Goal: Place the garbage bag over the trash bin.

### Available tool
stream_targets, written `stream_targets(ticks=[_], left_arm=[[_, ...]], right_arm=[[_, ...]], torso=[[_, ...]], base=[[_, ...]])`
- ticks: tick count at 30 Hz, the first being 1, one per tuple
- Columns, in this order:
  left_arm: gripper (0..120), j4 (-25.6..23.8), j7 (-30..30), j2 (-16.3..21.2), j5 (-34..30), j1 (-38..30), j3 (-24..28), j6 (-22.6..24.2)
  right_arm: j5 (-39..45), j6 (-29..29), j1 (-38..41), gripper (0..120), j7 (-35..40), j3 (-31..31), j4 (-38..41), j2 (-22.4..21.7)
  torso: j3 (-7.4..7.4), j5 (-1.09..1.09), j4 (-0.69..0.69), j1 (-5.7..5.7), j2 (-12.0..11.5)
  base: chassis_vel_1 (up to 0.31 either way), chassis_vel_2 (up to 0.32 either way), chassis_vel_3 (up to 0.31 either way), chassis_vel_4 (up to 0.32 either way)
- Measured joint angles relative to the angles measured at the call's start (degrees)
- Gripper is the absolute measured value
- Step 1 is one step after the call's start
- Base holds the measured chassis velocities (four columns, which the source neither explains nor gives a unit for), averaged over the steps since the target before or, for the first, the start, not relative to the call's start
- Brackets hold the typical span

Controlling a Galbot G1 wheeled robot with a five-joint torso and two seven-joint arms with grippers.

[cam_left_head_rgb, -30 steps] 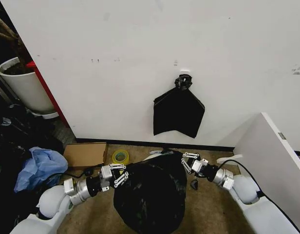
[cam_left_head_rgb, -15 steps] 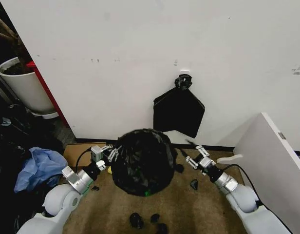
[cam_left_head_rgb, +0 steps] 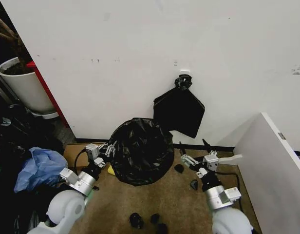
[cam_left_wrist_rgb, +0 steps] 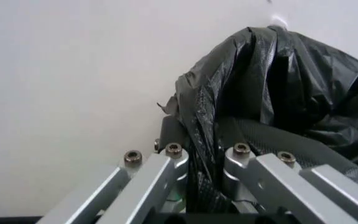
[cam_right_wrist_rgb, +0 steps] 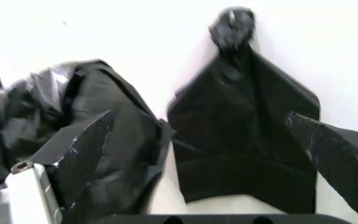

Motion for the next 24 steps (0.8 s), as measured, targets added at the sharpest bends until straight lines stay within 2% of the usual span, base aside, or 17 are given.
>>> stream_targets(ticks=[4, 7, 12, 15, 19, 23, 24], left_arm=[[4, -0.64, -1.86, -2.25, 0.06, 0.89, 0.32, -1.52], [4, -0.28, -1.99, -3.52, 0.18, 1.24, 0.35, -3.53], [4, 1.17, -0.91, -3.29, 0.96, 1.29, 0.35, -4.81], [4, 1.39, -0.61, -3.11, 0.98, 1.25, 0.33, -4.94], [4, 1.28, -0.41, -3.16, 1.08, 1.25, 0.34, -4.94], [4, 0.69, -0.23, -3.32, 1.41, 1.40, 0.48, -4.92], [4, 0.69, -0.23, -3.32, 1.41, 1.40, 0.48, -4.92]], right_arm=[[-2.33, 0.10, -0.40, 100, -0.08, -0.45, 0.74, 0.29], [-0.32, -0.25, -1.55, 100, -0.21, -1.81, 2.13, 0.09], [7.16, -3.74, -2.27, 100, 3.19, -5.40, 5.74, -0.22], [7.72, -7.01, -1.60, 100, 6.09, -6.84, 6.44, 0.09], [6.97, -7.79, -0.49, 98, 6.28, -7.57, 5.66, 0.55], [6.59, -7.79, 0.57, 84, 4.70, -7.95, 3.91, 1.32], [6.59, -7.79, 0.57, 84, 4.70, -7.95, 3.91, 1.32]], torso=[[0.00, 0.00, 0.00, 0.00, 0.00], [0.00, 0.01, -0.01, 0.00, 0.00], [0.01, 0.00, 0.00, 0.00, 0.00], [0.01, -0.01, 0.00, 0.00, 0.00], [0.01, 0.00, 0.00, 0.00, 0.00], [0.01, 0.00, 0.00, 0.00, 0.00], [0.01, 0.00, 0.00, 0.00, 0.00]], base=[[0.000, 0.000, 0.000, 0.000], [0.000, 0.000, 0.000, 0.000], [0.000, 0.000, 0.000, 0.000], [0.000, 0.000, 0.000, 0.000], [0.000, 0.000, 0.000, 0.000], [0.000, 0.000, 0.000, 0.000], [0.000, 0.000, 0.000, 0.000]])
